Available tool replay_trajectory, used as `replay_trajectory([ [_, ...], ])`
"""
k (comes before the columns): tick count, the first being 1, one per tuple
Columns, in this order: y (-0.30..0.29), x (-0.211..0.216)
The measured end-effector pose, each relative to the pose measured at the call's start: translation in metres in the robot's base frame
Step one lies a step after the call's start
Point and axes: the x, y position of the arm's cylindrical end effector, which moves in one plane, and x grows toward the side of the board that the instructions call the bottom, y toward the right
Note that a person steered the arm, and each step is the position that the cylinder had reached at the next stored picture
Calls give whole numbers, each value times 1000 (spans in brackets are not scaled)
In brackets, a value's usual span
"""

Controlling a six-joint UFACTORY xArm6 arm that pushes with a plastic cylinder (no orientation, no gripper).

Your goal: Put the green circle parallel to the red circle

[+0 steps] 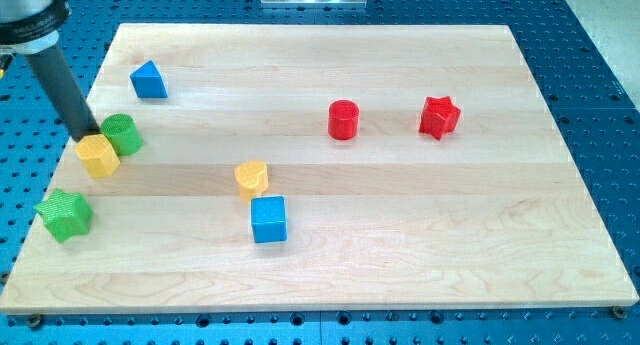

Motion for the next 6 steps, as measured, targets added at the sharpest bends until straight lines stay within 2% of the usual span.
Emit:
replay_trajectory([
  [1, 75, 22],
  [2, 89, 6],
  [3, 47, -9],
  [4, 140, -21],
  [5, 185, -23],
  [6, 164, -70],
])
